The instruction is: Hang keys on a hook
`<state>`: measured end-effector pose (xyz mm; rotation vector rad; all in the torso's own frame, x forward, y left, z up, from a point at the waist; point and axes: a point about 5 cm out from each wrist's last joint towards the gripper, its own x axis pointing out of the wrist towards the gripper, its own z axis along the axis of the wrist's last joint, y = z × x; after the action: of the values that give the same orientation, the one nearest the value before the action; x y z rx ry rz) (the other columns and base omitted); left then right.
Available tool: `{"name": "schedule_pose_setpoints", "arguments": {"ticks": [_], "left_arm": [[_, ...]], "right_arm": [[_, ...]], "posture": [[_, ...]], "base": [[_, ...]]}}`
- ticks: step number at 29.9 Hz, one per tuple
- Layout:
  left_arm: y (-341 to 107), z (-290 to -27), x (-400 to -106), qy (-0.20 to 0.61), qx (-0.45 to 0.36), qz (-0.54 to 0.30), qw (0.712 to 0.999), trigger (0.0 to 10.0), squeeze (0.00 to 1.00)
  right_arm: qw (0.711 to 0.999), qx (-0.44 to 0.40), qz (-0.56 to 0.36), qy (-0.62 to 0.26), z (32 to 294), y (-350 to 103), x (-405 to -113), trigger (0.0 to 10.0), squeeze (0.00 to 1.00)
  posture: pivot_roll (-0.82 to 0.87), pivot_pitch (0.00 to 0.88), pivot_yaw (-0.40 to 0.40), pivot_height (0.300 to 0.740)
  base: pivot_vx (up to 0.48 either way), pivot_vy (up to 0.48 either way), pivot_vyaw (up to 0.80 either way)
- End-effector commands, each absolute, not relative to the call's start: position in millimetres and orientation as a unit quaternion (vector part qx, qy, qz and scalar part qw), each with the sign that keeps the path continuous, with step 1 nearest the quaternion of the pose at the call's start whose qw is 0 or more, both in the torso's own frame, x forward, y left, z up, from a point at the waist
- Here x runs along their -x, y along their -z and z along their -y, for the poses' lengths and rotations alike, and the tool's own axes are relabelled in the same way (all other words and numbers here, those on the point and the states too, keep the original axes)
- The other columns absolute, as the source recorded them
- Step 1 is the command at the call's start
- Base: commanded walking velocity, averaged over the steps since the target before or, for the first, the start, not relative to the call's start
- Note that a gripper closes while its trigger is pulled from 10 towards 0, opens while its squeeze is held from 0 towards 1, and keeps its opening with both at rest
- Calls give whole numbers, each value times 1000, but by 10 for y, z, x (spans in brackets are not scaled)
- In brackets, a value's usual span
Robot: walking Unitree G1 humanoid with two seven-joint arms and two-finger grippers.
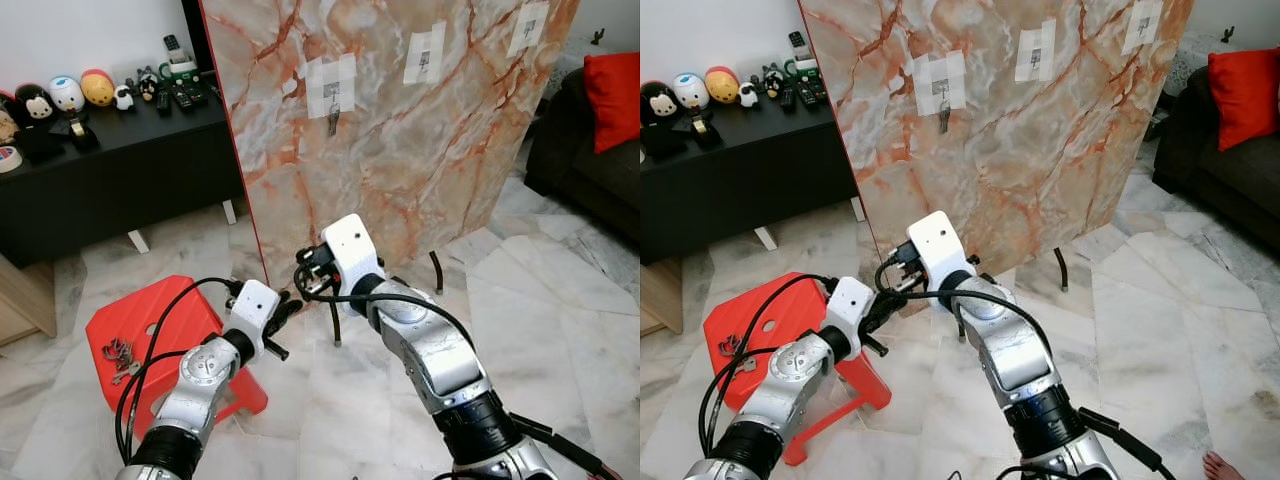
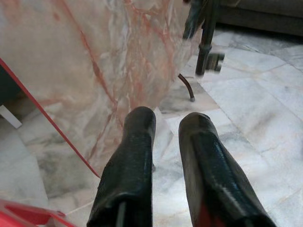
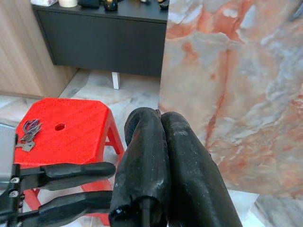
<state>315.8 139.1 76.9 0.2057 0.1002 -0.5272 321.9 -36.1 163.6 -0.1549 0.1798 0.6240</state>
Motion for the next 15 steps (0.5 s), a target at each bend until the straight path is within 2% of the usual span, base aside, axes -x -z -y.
{"name": "schedule_pose_setpoints", "arguments": {"ticks": [1, 9, 10, 11, 15], "left_arm": [[-764, -1378, -3172, 258, -96, -56, 960, 10000, 1000], [-771, -1311, -3149, 277, -82, -60, 955, 10000, 1000], [-787, -1295, -3152, 279, -78, -58, 955, 10000, 349], [-802, -1281, -3156, 282, -76, -57, 955, 10000, 0], [-813, -1256, -3160, 289, -74, -56, 953, 10000, 0]], "right_arm": [[947, 73, -80, -302, 350, -1686, -3244, 10000, 0], [958, 71, -83, -266, 387, -1683, -3285, 10000, 0], [959, 70, -85, -262, 388, -1678, -3287, 10000, 0], [960, 67, -88, -256, 388, -1671, -3288, 10000, 0], [963, 54, -97, -247, 370, -1640, -3290, 10000, 0]], "posture": [[79, 60, -8, 740], [77, 64, -10, 740], [77, 64, -10, 740], [77, 64, -10, 740], [78, 66, -11, 740]], "base": [[0, 0, 0], [0, 0, 0], [0, 0, 0], [0, 0, 0], [0, 0, 0]]}}
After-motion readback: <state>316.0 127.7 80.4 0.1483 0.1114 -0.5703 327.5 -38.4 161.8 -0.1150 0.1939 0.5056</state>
